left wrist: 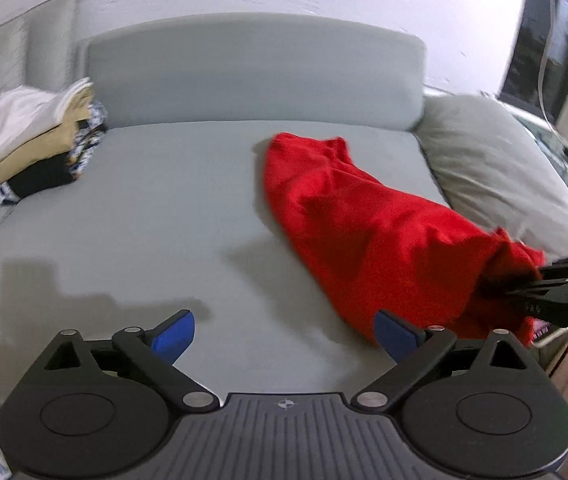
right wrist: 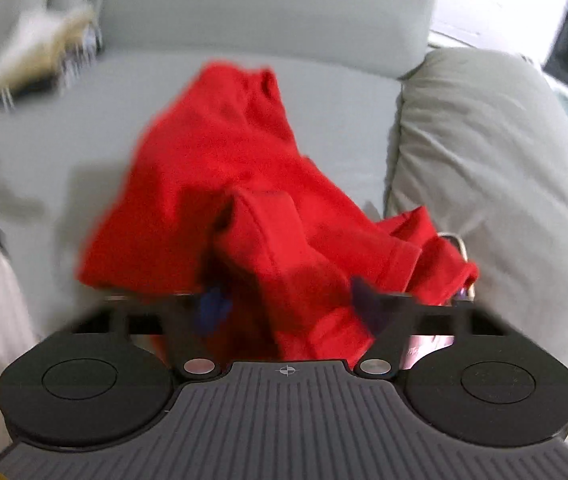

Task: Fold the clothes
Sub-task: 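Grasp the red shirt with the right gripper and lift it to unfold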

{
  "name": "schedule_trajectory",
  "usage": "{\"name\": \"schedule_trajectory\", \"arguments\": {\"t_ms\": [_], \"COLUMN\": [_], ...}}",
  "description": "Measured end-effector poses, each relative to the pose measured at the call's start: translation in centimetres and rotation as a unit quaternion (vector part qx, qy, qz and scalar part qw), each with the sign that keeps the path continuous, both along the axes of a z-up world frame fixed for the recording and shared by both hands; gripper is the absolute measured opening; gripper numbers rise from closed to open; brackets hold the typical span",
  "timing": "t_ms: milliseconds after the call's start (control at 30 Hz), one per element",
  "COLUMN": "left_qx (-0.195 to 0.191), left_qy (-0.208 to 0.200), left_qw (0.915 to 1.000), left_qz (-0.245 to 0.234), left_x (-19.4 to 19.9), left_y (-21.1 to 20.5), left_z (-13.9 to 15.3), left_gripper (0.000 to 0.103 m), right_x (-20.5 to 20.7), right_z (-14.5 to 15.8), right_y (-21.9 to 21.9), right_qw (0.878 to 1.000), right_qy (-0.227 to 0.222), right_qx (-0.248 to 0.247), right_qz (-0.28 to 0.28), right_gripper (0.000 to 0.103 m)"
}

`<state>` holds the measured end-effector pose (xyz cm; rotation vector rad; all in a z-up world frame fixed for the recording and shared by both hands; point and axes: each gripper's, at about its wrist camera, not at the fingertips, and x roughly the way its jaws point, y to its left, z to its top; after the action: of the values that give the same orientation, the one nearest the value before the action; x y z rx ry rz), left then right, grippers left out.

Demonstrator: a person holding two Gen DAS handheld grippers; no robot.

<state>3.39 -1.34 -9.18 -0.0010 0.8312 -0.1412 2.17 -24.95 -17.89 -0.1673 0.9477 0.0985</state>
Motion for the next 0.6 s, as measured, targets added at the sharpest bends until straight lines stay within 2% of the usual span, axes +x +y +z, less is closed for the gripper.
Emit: {"name": "schedule_trajectory", "arguments": {"t_ms": [33, 67, 133, 167, 267, 367, 400, 467, 500, 533, 600], "left_qx": [-0.005, -0.011, -0.025, -0.032, -0.056, -0.067, -0.067, -0.064, -0.062, -0.06, -0.058], "left_qy": [-0.001, -0.001, -0.001, -0.001, -0.002, -0.002, -0.001, 0.004, 0.007, 0.01, 0.02], "left_qw": [1.0, 0.9998, 0.999, 0.9983, 0.9949, 0.9916, 0.9909, 0.9898, 0.9891, 0.9885, 0.9874], "left_qz": [0.009, 0.018, 0.038, 0.048, 0.084, 0.111, 0.116, 0.128, 0.133, 0.138, 0.146], "left_x": [0.0, 0.0, 0.2, 0.3, 0.4, -0.1, -0.2, -0.7, -0.9, -1.0, -1.2], "left_y": [0.6, 1.4, 2.8, 3.4, 5.4, 6.9, 7.1, 7.6, 7.8, 8.0, 8.3], "left_z": [0.0, 0.0, 0.1, 0.2, 0.5, 0.9, 0.9, 0.6, 0.5, 0.3, -0.2], "left_gripper": [0.097, 0.097, 0.097, 0.097, 0.097, 0.097, 0.097, 0.097, 0.097, 0.097, 0.097], "right_x": [0.8, 1.3, 2.2, 2.7, 4.8, 6.4, 6.8, 7.4, 7.3, 7.2, 5.8], "right_z": [-0.3, -0.1, 1.9, 3.7, 10.8, 17.9, 19.3, 21.3, 21.7, 22.0, 22.1], "right_y": [0.0, 0.0, 0.4, 1.0, 3.8, 10.3, 12.4, 16.4, 17.8, 19.1, 19.5], "right_qw": [1.0, 0.999, 0.999, 0.999, 0.993, 0.973, 0.967, 0.955, 0.953, 0.949, 0.941], "right_qy": [0.014, 0.02, -0.007, -0.032, -0.119, -0.209, -0.215, -0.188, -0.167, -0.149, -0.147], "right_qx": [-0.016, -0.024, -0.037, -0.039, 0.003, 0.061, 0.089, 0.157, 0.179, 0.201, 0.224], "right_qz": [0.001, -0.009, -0.018, -0.018, -0.003, 0.074, 0.107, 0.166, 0.18, 0.193, 0.209], "right_gripper": [0.006, 0.006, 0.005, 0.005, 0.005, 0.006, 0.012, 0.044, 0.078, 0.093, 0.092]}}
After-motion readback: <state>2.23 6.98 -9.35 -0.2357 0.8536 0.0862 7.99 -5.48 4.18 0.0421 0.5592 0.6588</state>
